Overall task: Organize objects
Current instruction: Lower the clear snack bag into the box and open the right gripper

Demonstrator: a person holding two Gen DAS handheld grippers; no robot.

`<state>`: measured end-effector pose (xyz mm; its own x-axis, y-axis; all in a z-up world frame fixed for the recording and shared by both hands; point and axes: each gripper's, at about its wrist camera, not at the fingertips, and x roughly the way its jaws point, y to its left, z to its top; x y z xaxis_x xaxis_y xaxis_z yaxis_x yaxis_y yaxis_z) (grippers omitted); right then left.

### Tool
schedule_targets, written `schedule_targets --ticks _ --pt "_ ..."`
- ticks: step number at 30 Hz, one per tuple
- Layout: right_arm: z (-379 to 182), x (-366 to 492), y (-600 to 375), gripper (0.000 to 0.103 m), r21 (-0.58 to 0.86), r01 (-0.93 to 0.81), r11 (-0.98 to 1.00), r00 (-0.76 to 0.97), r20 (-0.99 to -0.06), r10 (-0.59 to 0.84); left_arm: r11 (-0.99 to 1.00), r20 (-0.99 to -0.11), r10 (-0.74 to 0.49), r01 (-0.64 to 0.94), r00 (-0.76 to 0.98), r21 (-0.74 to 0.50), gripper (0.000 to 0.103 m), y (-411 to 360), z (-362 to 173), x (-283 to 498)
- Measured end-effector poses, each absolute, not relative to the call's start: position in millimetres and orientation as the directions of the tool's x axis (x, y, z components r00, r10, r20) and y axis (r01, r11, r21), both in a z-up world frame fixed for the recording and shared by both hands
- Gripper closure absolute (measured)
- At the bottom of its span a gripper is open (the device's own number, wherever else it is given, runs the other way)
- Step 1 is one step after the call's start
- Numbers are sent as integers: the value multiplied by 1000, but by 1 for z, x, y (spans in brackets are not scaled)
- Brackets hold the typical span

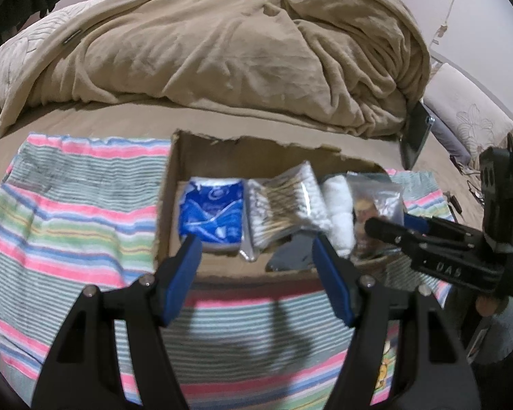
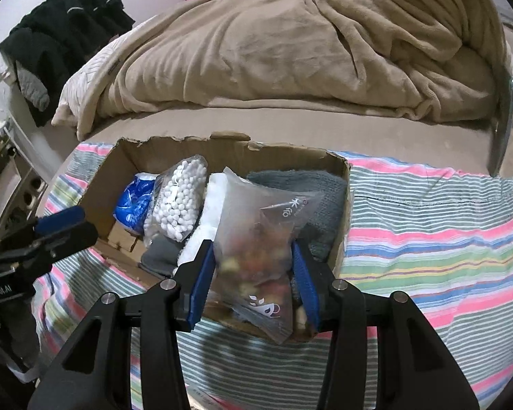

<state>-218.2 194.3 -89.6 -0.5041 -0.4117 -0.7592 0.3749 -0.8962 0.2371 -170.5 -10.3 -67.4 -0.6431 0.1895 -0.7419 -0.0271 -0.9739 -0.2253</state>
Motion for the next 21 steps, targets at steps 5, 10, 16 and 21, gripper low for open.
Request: schedule_targets --ticks 5,10,16,21 --pt "-81 -211 193 44 241 369 -898 -509 -756 -412 -976 -738 181 -25 -650 -218 34 -13 -62 -160" --pt "-68 -198 194 36 236 361 -902 -524 -749 -406 -978 -736 167 -17 -656 -207 34 -14 -56 -148" --pt "-56 -180 199 35 231 354 -906 -538 -742 -400 -979 -736 164 -18 -657 -202 34 -14 -53 -132" --pt "-52 -163 197 35 225 359 -906 -539 -743 -398 -979 -735 163 -17 -658 -202 34 -14 -52 -128"
